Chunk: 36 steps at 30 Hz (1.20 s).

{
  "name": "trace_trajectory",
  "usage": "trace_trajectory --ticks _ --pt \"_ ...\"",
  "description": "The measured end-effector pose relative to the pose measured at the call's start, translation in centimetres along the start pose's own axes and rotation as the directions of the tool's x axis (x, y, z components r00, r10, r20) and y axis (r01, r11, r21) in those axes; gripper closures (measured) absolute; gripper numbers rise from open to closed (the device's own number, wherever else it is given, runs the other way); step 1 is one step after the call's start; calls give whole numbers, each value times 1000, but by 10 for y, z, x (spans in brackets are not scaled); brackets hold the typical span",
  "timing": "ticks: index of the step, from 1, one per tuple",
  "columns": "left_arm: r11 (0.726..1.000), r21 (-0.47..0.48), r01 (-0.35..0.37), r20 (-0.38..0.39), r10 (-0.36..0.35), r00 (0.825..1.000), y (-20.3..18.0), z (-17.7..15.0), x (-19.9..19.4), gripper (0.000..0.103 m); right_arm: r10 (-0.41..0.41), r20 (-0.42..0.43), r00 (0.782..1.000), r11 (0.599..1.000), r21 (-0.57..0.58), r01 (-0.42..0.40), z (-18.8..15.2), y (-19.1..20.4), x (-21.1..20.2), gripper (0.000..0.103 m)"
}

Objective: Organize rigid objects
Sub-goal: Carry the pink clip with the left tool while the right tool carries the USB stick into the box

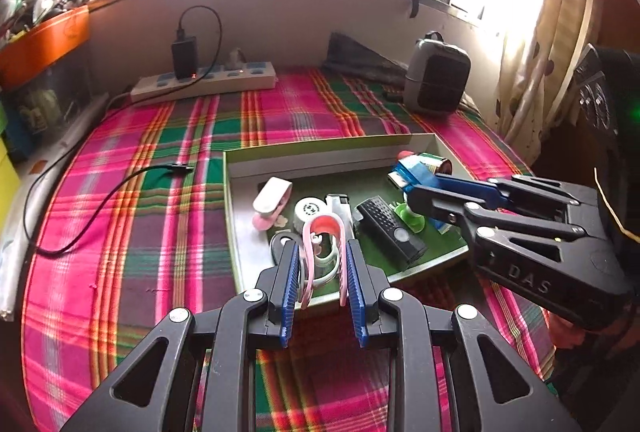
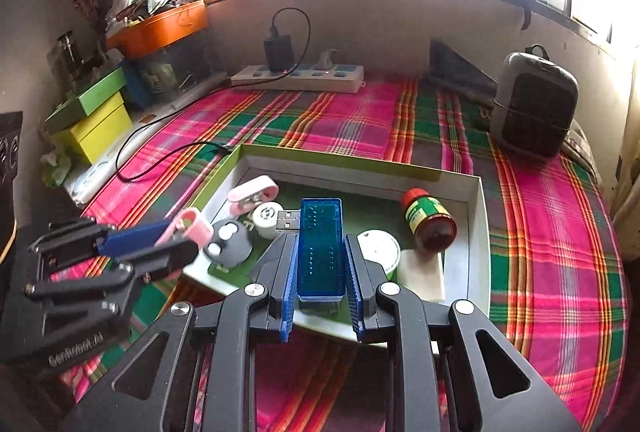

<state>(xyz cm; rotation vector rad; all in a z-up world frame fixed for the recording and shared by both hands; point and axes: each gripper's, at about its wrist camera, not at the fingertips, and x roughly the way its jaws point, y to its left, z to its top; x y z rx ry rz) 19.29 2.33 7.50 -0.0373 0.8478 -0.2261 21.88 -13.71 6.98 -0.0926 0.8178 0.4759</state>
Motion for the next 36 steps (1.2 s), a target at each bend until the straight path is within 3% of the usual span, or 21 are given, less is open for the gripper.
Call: trace_trajectory --ticks 16,36 --pt "1000 30 6 -69 -4 998 -13 4 36 81 12 -62 998 999 44 -9 20 -25 43 80" --pt "1000 22 -5 -106 8 994 -11 3 52 81 22 -110 994 999 26 -19 30 -24 77 80"
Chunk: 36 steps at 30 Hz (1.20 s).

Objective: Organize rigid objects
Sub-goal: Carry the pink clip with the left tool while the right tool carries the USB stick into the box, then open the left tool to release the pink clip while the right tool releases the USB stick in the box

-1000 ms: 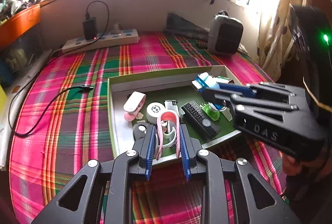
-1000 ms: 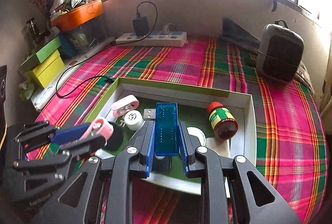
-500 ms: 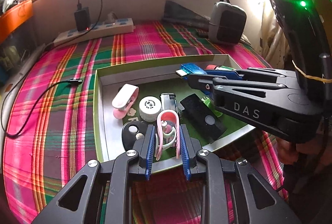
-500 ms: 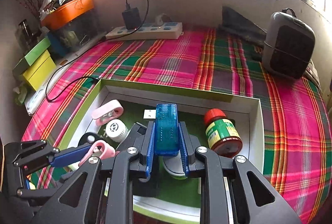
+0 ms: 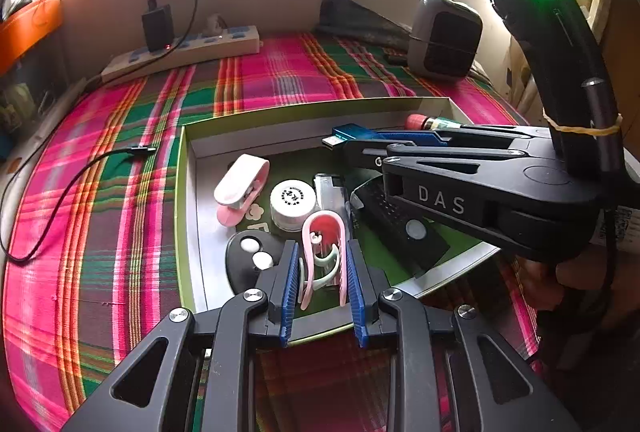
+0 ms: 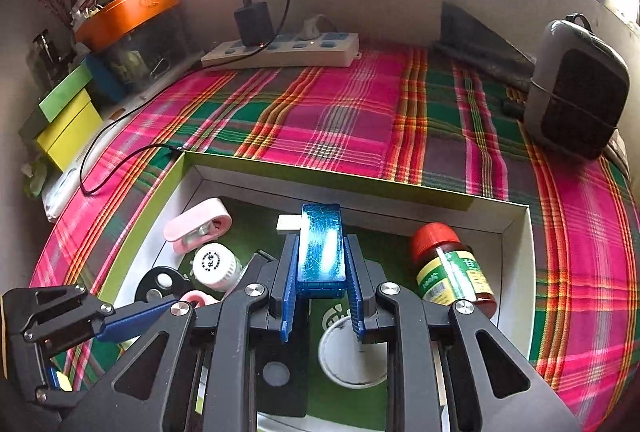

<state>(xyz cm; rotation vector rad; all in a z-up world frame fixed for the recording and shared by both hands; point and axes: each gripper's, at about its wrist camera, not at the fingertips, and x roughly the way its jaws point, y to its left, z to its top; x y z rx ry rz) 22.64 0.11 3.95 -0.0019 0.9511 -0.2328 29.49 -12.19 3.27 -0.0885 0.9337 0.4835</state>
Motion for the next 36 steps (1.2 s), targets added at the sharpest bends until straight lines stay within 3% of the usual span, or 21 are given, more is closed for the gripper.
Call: trace_trajectory --ticks 12,22,36 --pt "1000 -6 -5 -6 5 1000 2 -1 1 79 5 -9 1000 1000 3 -5 -1 0 7 80" --pt "1000 -12 -20 -4 20 1000 3 -1 -1 70 16 6 1000 1000 3 -16 -1 2 3 79" --pt "999 -12 -33 16 33 999 -3 -3 -14 64 7 34 999 1000 19 -8 -4 4 -11 76"
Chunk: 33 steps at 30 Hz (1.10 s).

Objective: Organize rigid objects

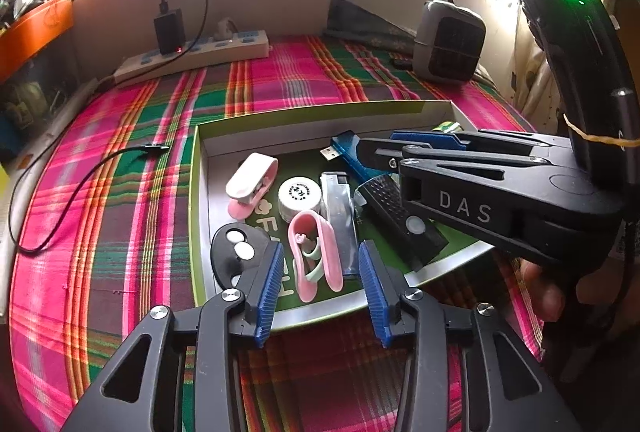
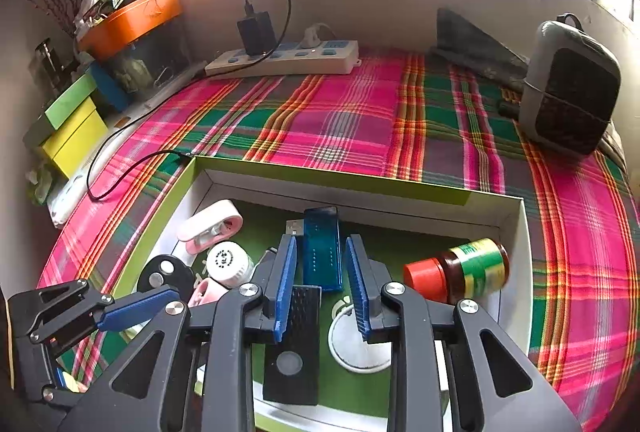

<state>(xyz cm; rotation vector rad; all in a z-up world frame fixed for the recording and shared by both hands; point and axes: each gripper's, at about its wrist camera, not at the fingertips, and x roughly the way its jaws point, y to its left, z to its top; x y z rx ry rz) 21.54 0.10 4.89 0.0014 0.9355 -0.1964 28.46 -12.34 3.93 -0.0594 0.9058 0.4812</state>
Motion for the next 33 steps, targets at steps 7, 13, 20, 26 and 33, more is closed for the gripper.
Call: trace_trajectory --ticks 7,13,20,26,33 --pt "999 -25 -29 16 30 999 2 -3 -12 64 -35 19 999 999 -2 35 -8 5 -16 68" --pt "998 -37 -56 39 57 998 0 -10 -28 64 -60 45 997 998 3 60 -17 7 -35 66" --pt "994 -37 -98 53 100 994 -3 -24 -45 62 -103 81 991 994 35 100 -37 8 -62 65" --pt "989 -34 -141 56 142 988 -4 -43 -57 60 -126 88 988 991 44 123 -57 12 -80 65" --pt "983 -38 -181 44 183 982 0 -66 -63 60 -167 63 984 985 50 164 -84 12 -90 51"
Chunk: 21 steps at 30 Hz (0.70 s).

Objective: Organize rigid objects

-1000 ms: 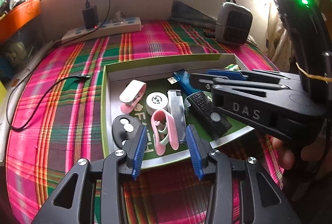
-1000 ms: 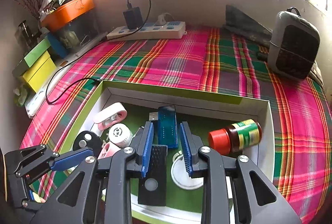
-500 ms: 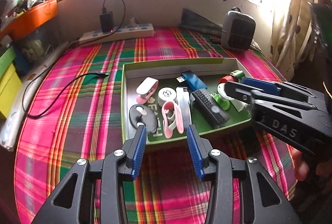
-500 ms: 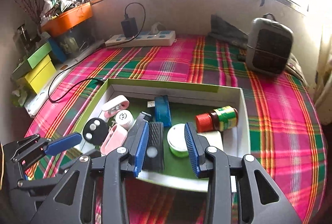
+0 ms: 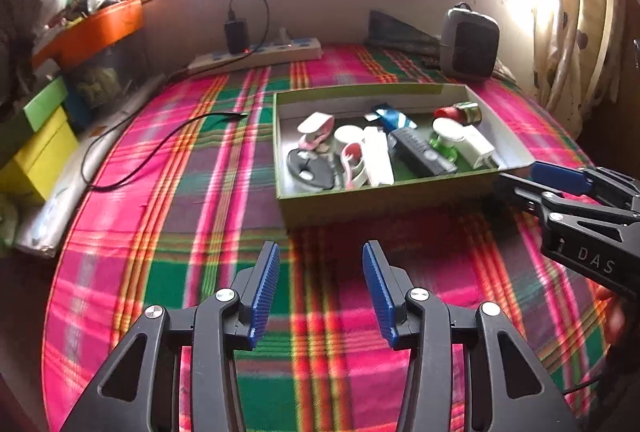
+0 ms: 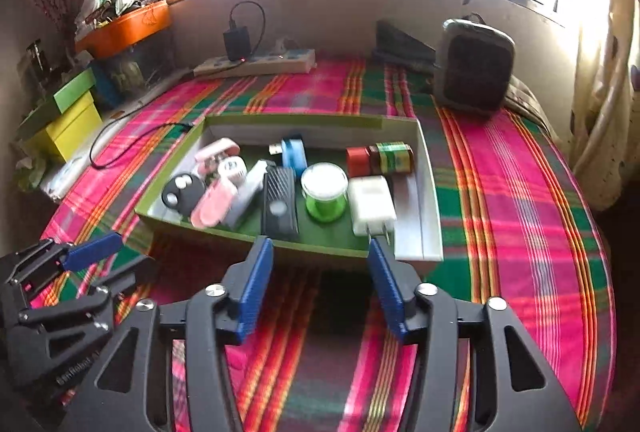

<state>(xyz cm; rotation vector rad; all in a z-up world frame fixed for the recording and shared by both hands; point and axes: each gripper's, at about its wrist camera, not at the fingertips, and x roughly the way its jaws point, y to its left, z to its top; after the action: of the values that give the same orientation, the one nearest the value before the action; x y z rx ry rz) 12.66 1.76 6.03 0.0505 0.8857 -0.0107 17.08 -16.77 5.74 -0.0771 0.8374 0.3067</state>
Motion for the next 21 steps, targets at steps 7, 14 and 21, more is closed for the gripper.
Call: trace_trajectory --ticks 7,14,21 --pt "1000 -24 -4 -43 3 999 6 -16 4 60 -35 -54 998 999 13 36 -27 -9 2 50" --pt "1000 -14 2 -60 -3 998 2 -21 9 60 -44 -84 995 998 30 47 -44 -15 3 50" --pt "1000 -16 3 -72 -4 997 -3 -19 16 59 -75 -104 992 997 20 77 -49 -16 6 50"
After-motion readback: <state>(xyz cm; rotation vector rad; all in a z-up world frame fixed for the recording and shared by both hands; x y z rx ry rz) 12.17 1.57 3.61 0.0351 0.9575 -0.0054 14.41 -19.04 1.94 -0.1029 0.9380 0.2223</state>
